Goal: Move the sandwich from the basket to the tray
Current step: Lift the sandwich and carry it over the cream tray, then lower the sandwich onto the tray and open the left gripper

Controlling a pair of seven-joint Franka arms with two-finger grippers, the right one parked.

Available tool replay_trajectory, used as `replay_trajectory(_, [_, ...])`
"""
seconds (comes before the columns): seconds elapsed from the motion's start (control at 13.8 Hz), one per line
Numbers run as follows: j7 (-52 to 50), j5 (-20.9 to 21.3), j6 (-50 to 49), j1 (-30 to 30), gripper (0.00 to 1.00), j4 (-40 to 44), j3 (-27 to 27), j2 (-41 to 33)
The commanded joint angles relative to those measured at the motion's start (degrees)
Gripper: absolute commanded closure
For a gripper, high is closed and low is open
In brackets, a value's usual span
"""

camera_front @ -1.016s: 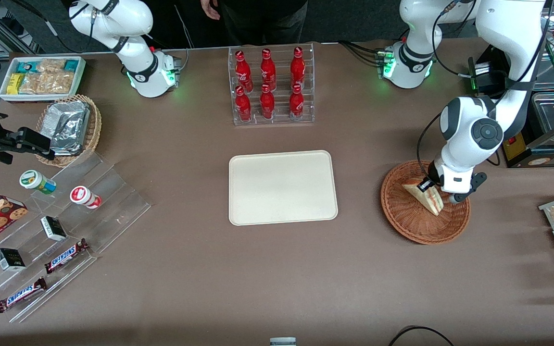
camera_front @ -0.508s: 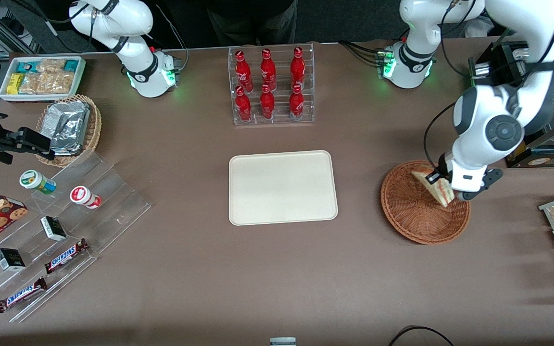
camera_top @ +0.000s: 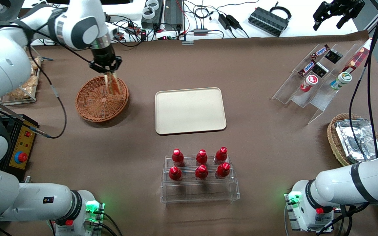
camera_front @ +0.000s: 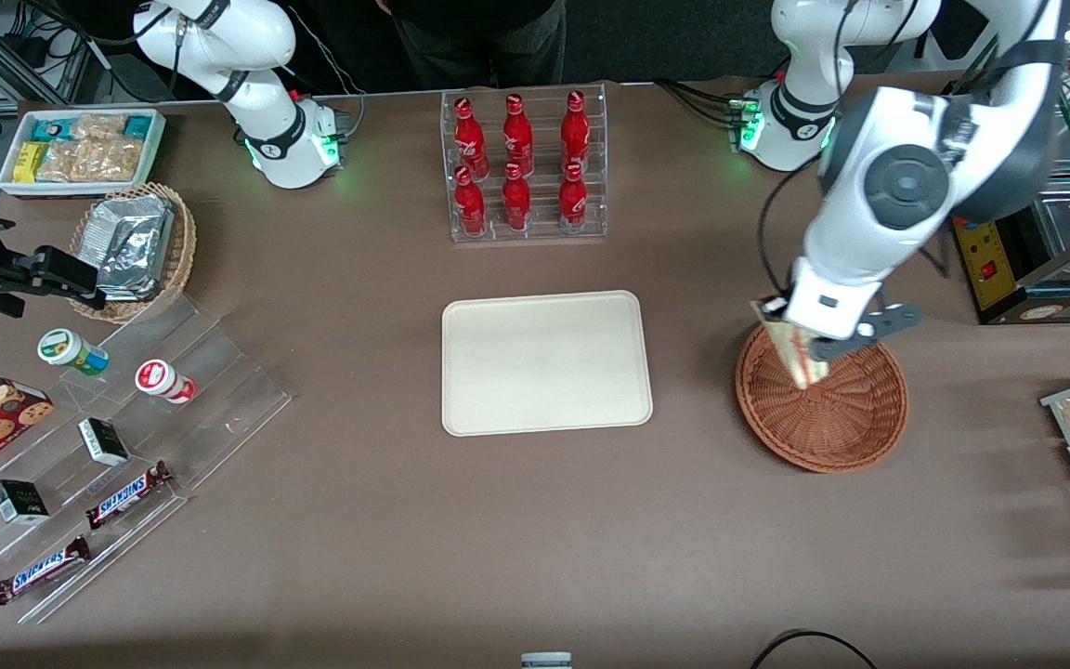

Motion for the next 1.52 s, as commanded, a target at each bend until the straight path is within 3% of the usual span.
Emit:
replay_trajectory(0.0, [2.3, -3.2, -1.1, -3.4, 1.00, 7.6, -0.9, 7.0])
replay_trajectory(0.15, [1.6, -4.1, 0.4, -8.9, 1.00, 10.5, -0.9, 11.1])
replay_trajectory(0.29, [1.5, -7.3, 3.3, -10.6, 1.00, 12.0, -1.0, 14.4])
replay_trajectory(0.73, [-1.2, -6.9, 12.0, -20.1, 1.00, 17.2, -0.5, 24.8])
replay_trajectory(1.02, [-4.7, -0.6, 12.4, -23.2, 1.00, 20.3, -0.4, 30.3])
replay_trajectory(1.45, [-6.9, 2.9, 16.8, -24.0, 1.00, 20.4, -0.3, 34.0])
